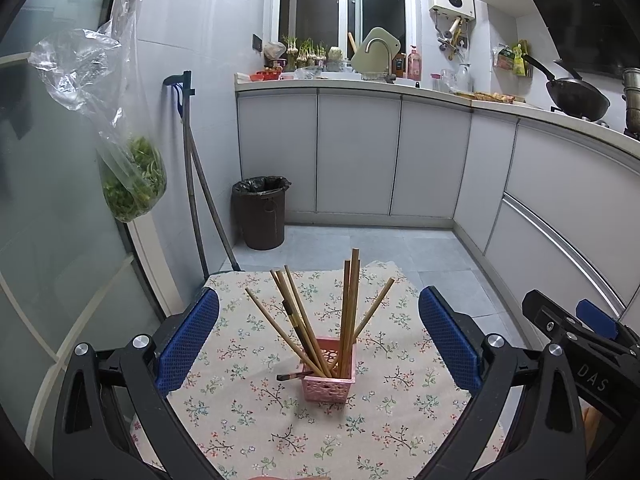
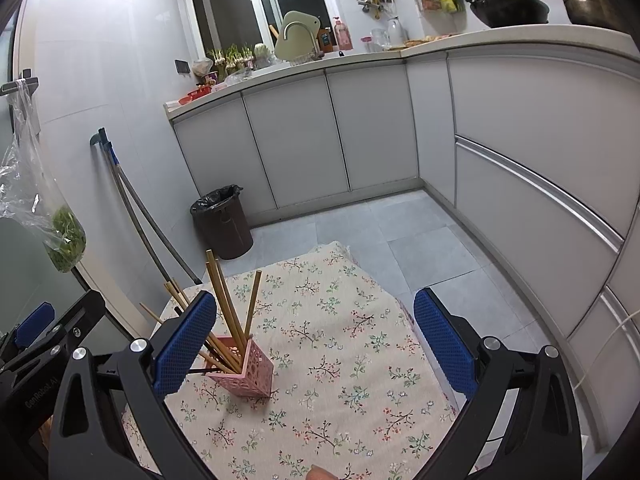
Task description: Organize utensils
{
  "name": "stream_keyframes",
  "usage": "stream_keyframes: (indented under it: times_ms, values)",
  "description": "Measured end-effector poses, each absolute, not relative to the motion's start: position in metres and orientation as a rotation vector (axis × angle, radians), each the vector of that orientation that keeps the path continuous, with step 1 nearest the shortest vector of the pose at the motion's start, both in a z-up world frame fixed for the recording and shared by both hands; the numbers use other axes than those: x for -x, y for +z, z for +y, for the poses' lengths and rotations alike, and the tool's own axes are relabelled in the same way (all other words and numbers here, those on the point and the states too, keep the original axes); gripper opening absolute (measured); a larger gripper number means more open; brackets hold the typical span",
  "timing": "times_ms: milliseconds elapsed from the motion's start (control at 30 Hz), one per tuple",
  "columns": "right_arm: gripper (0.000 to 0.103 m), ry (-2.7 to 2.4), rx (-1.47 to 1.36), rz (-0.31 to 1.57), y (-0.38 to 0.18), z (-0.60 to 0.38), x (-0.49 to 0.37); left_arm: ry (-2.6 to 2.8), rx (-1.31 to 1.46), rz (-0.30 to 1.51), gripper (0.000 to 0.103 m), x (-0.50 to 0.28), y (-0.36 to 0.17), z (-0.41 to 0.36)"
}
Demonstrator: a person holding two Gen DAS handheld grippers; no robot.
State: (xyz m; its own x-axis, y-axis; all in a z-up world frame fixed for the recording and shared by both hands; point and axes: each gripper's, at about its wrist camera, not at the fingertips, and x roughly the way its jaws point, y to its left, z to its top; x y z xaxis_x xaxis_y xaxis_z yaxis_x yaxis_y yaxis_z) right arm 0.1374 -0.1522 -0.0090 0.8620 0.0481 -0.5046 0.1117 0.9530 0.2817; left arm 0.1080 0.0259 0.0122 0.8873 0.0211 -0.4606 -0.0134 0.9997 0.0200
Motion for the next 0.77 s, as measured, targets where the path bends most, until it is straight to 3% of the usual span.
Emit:
stream_keyframes:
  times_ms: [267, 333, 400, 500, 600, 767]
  values:
    - [0.096, -0.029, -0.316, 0.548, -0.0119, -0.1526, -0.1404, 0.003, -0.001, 0.440, 0.093, -0.1043, 0.0125, 0.0267]
    - [0.096, -0.029, -0.314, 0.551, -0.0127, -0.1516, -0.1409, 0.004, -0.010, 0.438, 0.083, -0.1050, 0.0132, 0.0257]
    - [0.096, -0.030, -0.313, 0.552, -0.0135, -0.1514, -0.1409, -0.003, -0.007, 0.442, 0.080, -0.1056, 0.0122, 0.0260]
    - [0.096, -0.031, -0.313, 0.550, -0.0135, -0.1508, -0.1410, -0.018, -0.007, 0.448, 0.083, -0.1067, 0.0123, 0.0251]
    - [0.096, -0.031, -0.320, 0.547, -0.0132, -0.1519, -0.1404, -0.013, 0.000, 0.455, 0.096, -0.1063, 0.0131, 0.0247]
    - [0.096, -0.031, -0.325, 0.545, -0.0130, -0.1545, -0.1407, 0.005, -0.004, 0.454, 0.096, -0.1049, 0.0147, 0.0232]
